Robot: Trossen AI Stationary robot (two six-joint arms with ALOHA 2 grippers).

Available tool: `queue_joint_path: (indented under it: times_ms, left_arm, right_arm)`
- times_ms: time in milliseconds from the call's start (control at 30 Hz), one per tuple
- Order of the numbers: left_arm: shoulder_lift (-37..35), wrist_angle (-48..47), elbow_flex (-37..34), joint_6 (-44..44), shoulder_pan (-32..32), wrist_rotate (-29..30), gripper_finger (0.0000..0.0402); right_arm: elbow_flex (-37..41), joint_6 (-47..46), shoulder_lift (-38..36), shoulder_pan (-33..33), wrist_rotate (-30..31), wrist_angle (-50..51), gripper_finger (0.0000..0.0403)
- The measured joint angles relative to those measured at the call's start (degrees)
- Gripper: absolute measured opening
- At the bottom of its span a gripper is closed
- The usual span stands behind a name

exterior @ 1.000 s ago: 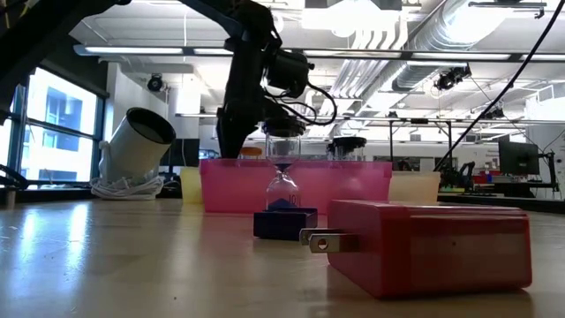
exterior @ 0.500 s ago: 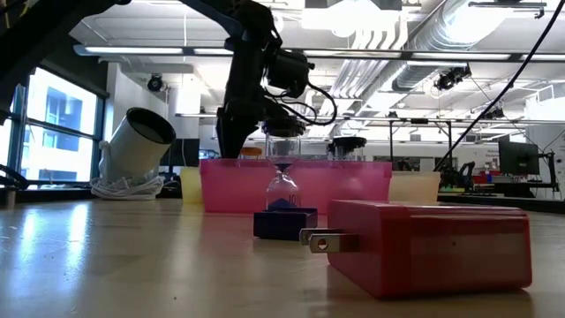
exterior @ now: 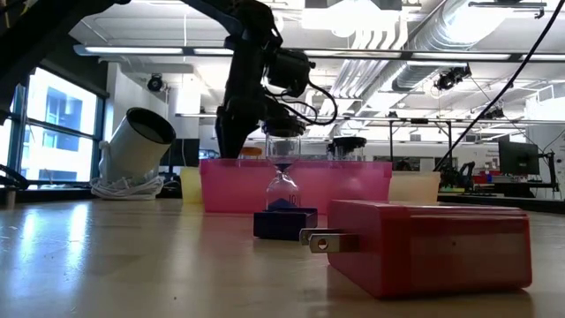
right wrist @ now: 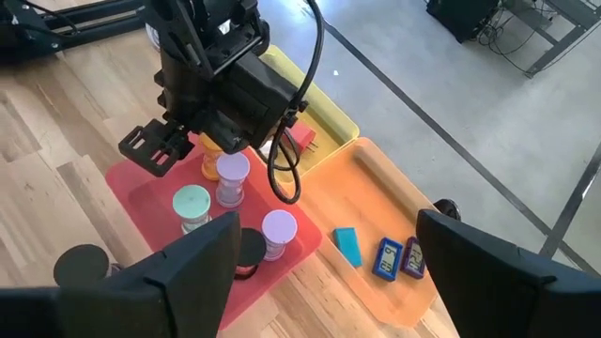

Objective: Pick & Place Office items
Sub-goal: Put the yellow hourglass into the red bin

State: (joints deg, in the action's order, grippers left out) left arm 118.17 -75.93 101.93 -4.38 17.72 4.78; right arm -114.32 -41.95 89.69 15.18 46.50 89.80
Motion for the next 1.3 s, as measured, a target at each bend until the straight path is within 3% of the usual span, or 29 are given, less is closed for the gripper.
queue_joint_path:
  times_ms: [1300]
  left_arm:
    - [0.0, 0.1, 0.0, 5.9, -0.1, -0.2, 0.0237]
  right_arm:
    - [0.0, -0.4, 0.0, 1.1, 0.0, -0.1, 0.0311]
